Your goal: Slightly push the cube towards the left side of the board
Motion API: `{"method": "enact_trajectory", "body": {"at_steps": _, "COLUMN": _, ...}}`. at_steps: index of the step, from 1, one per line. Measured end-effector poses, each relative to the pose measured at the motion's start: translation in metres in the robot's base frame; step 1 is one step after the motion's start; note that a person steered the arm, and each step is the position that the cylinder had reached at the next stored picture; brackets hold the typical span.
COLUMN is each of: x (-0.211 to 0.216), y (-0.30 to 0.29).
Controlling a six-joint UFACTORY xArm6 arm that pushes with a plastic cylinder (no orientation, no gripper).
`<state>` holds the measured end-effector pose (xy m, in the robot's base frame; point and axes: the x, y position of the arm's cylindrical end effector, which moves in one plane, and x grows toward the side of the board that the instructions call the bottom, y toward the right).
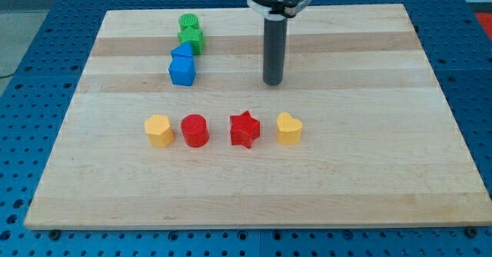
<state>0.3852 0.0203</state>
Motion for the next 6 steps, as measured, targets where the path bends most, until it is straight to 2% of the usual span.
{"method": "enact_trajectory", "body": {"at_steps": 3, "x": -0.001, "y": -0.107}}
{"method": "enact_trajectory", "body": {"at_steps": 5, "x": -0.027, "y": -0.144}}
{"method": "enact_trajectory", "body": {"at_steps": 6, "x": -0.022, "y": -0.157}}
